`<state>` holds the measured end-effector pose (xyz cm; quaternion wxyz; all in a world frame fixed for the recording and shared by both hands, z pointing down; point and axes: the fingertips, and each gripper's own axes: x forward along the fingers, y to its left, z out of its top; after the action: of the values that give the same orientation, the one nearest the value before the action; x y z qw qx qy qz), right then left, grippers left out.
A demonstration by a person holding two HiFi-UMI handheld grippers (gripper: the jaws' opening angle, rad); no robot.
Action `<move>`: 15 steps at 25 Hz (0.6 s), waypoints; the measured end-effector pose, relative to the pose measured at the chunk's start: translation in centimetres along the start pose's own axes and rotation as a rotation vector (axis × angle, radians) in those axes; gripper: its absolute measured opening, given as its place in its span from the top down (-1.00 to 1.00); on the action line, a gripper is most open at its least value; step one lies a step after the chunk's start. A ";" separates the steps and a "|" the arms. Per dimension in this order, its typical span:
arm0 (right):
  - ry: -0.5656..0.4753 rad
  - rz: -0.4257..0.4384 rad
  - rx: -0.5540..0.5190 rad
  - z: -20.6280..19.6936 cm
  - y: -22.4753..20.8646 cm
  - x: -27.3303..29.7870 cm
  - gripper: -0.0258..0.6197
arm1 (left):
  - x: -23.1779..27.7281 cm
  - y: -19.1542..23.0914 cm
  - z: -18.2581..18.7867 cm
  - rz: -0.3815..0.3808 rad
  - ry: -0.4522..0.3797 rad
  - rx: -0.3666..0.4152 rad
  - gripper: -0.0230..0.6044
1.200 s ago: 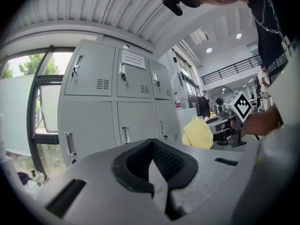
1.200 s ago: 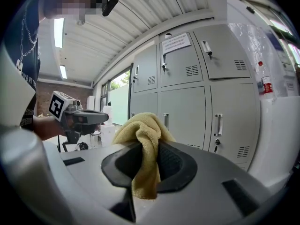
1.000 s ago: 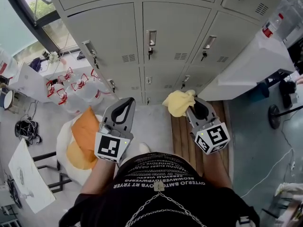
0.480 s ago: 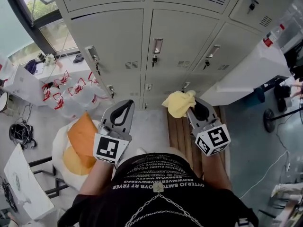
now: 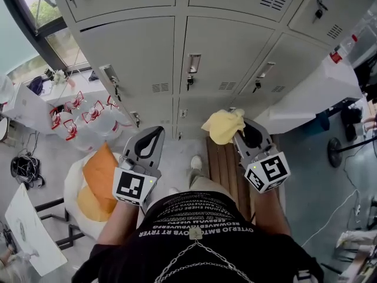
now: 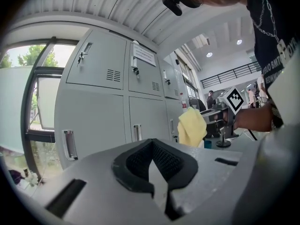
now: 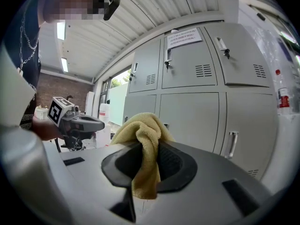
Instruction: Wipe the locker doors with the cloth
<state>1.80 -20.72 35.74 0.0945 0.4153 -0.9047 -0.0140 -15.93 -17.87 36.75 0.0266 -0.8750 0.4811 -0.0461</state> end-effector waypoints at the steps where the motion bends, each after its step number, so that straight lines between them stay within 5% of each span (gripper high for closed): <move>1: -0.004 0.014 -0.004 0.3 -0.2 0.8 0.71 | 0.3 0.7 -0.1 0.016 0.008 -0.003 0.92; 15: -0.051 0.139 -0.031 3.0 -5.0 10.3 0.71 | 5.7 5.5 -1.6 0.121 0.042 -0.023 0.92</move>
<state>-1.57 -31.89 33.92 0.0786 0.3496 -0.9330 -0.0322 -17.75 -25.61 38.17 0.0091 -0.8434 0.5342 -0.0570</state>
